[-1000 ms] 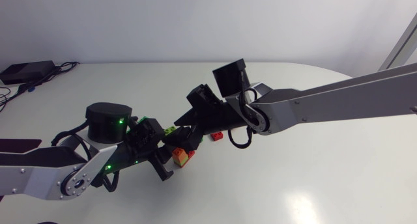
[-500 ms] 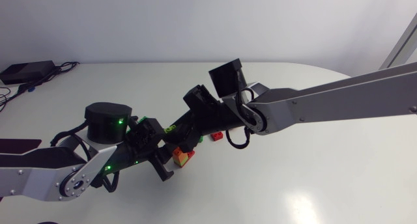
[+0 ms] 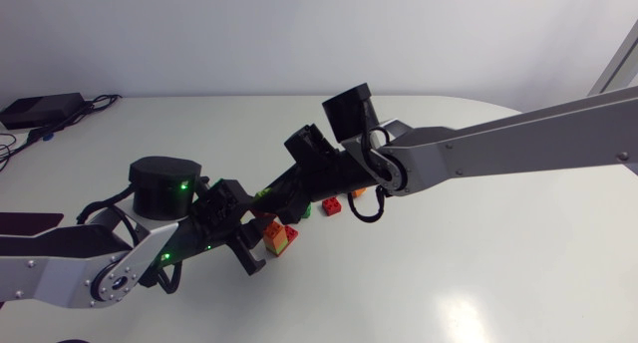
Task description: Disassemble duplo
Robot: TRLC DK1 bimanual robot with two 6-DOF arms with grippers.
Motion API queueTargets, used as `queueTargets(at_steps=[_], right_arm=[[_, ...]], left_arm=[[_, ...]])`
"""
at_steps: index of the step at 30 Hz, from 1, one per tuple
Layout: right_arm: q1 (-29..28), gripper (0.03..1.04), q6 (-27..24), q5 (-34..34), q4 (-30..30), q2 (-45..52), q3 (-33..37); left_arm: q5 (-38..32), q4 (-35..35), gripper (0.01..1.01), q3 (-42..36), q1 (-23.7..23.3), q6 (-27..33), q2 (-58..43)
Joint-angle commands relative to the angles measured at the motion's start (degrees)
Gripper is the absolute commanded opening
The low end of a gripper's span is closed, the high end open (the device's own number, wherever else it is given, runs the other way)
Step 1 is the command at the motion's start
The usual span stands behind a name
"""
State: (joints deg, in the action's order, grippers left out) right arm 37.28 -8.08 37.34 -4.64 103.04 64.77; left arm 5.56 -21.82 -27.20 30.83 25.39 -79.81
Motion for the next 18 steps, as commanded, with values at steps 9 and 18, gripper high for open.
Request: queueTargets(at_steps=[9, 18], right_arm=[[-4.85, 0.35, 2.54, 4.32, -0.10, 0.93, 1.06], [-6.16, 0.35, 3.51, 3.61, 0.25, 1.37, 1.94]], left_arm=[[1.03, -0.76, 0.397, 1.10, 0.11, -0.78, 1.59], [1.03, -0.85, 0.397, 1.36, 0.11, -0.78, 1.85]])
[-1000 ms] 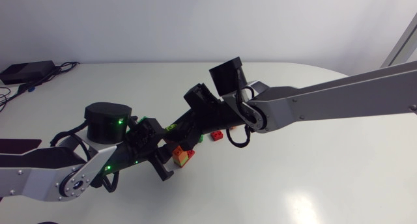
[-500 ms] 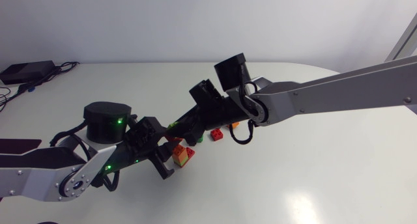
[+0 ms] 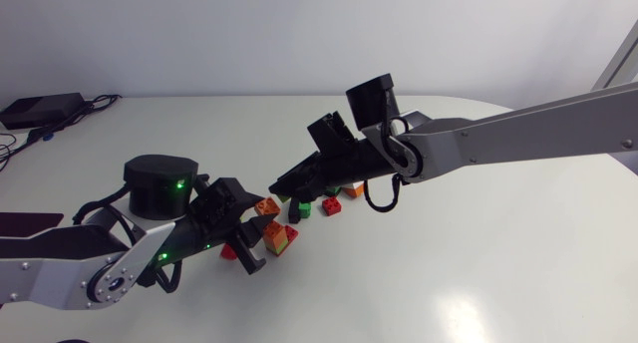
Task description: Disassemble duplo
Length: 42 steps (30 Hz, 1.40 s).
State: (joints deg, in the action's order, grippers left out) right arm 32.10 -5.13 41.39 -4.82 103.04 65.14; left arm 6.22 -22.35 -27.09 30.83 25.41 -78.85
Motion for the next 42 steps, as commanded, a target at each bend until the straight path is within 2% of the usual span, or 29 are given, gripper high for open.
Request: queueTargets(at_steps=[1, 4, 8, 11, 13, 17, 21, 25, 27, 31, 42], right_arm=[[-1.42, 0.35, 0.73, -2.71, 0.42, 1.55, 1.83], [-2.74, 0.35, 0.47, -10.45, 1.57, 2.51, 3.06], [-3.36, 0.36, -3.84, -23.37, 5.26, 4.45, 5.17], [-4.06, 0.36, -4.72, -26.09, 7.54, 6.64, 6.84], [-4.06, 0.36, -6.21, -30.93, 10.18, 8.23, 8.51], [-4.06, 0.36, -9.20, -41.74, 11.76, 10.69, 9.83], [-5.82, 0.36, -9.29, -42.97, 15.01, 12.53, 11.67], [-6.70, 0.36, -8.94, -43.06, 17.30, 13.41, 12.81], [-6.87, 0.36, -8.94, -43.06, 18.09, 13.59, 13.08], [-7.66, 0.36, -8.85, -43.23, 18.27, 12.97, 12.90], [-11.62, 0.38, -6.74, -43.23, 18.27, 11.48, 12.90]], left_arm=[[0.37, -0.33, 0.397, 1.25, 0.11, -0.80, 0.89], [0.37, -0.41, 0.397, 1.25, 0.11, -0.80, 0.89], [0.37, -0.41, 0.397, 1.34, 0.02, -0.71, 0.89], [0.37, -0.50, 0.397, 1.43, 0.02, -0.62, 1.07], [0.37, -0.59, 0.398, 1.52, -0.16, -0.62, 1.07], [0.37, -0.85, 0.400, 1.52, -0.77, -0.80, 1.15], [0.11, -1.38, 0.400, 1.08, -2.44, -0.80, 0.63], [-5.08, -1.82, 0.400, -1.74, -4.90, -1.68, -5.09], [-9.03, -1.82, 0.470, -3.32, -5.25, -1.59, -9.22], [-12.46, -1.91, 0.625, -4.55, -5.17, -1.41, -13.00], [-13.69, -2.00, 0.680, -5.16, -5.69, -1.41, -14.14]])
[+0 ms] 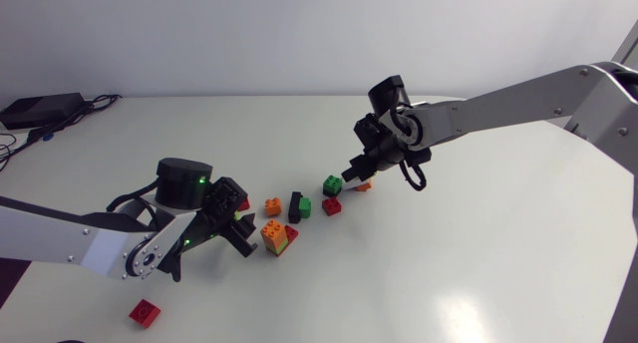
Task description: Disassemble duplo
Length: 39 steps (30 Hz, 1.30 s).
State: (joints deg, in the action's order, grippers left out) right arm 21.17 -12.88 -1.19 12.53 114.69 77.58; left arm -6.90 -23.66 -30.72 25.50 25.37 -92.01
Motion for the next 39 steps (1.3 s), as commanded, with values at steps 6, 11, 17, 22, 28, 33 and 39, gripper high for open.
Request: queueTargets(at_steps=[6, 11, 17, 22, 28, 33, 39], right_arm=[[-2.62, 0.39, 1.99, -0.74, 0.82, -0.52, 0.55], [-5.44, 0.39, 2.07, -0.92, 0.82, -0.08, 1.17], [-8.42, 0.42, 1.55, -1.01, 1.88, 3.96, 3.98], [-9.39, 0.44, 1.28, -1.01, 5.39, 8.35, 7.50], [-9.13, 0.77, 0.84, -1.01, 6.54, 10.46, 8.73], [-8.95, 0.99, 0.93, -0.65, 6.80, 9.50, 8.46], [-6.67, 0.99, -0.47, 6.20, -4.36, -0.52, -0.85]], left_arm=[[-0.57, -0.69, 0.766, -1.27, -0.10, -1.11, -0.81], [-0.57, -0.69, 0.803, -1.18, -0.01, -1.11, -0.63], [-0.66, -0.69, 0.831, -1.01, 0.08, -1.11, -0.28], [-0.66, -0.69, 0.831, -0.83, 0.08, -1.02, 0.16], [-0.57, -0.69, 0.848, -0.57, 0.26, -1.02, 0.34], [-0.66, -0.69, 0.857, -0.39, 0.26, -1.02, 0.78], [-0.66, -0.69, 0.861, -0.22, 0.17, -1.02, 1.39]])
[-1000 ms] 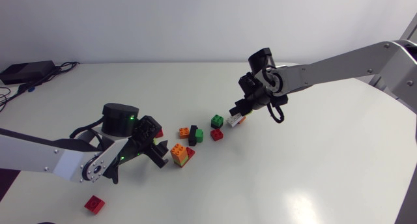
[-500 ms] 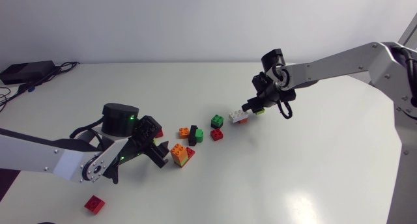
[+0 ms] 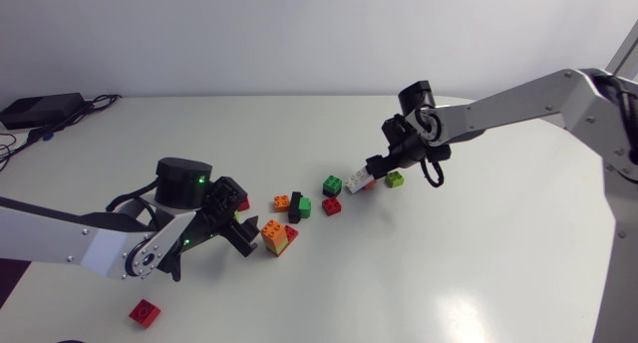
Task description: Disassemble duplo
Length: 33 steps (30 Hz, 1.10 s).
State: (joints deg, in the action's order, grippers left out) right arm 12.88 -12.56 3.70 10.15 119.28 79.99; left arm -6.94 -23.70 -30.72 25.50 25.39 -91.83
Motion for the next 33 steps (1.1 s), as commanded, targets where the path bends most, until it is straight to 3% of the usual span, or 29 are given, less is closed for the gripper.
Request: queueTargets(at_steps=[1, 6, 13, 33], right_arm=[[2.67, 0.99, -1.95, 2.62, -4.00, -7.14, -5.28], [7.51, 0.99, -4.23, 8.42, -7.34, -10.92, -9.59], [12.78, 0.99, -7.66, 8.60, -8.13, -6.70, -7.92], [13.04, 0.84, -7.22, 8.60, -1.80, 0.33, -2.11]], left_arm=[[-0.53, -0.64, 0.861, -0.22, 0.08, -1.04, 1.39], [-0.62, -0.64, 0.861, -0.22, 0.08, -1.04, 1.48], [-0.62, -0.73, 0.861, -0.22, 0.26, -1.04, 1.48], [-0.53, -0.73, 0.861, -0.04, 0.26, -0.87, 1.66]])
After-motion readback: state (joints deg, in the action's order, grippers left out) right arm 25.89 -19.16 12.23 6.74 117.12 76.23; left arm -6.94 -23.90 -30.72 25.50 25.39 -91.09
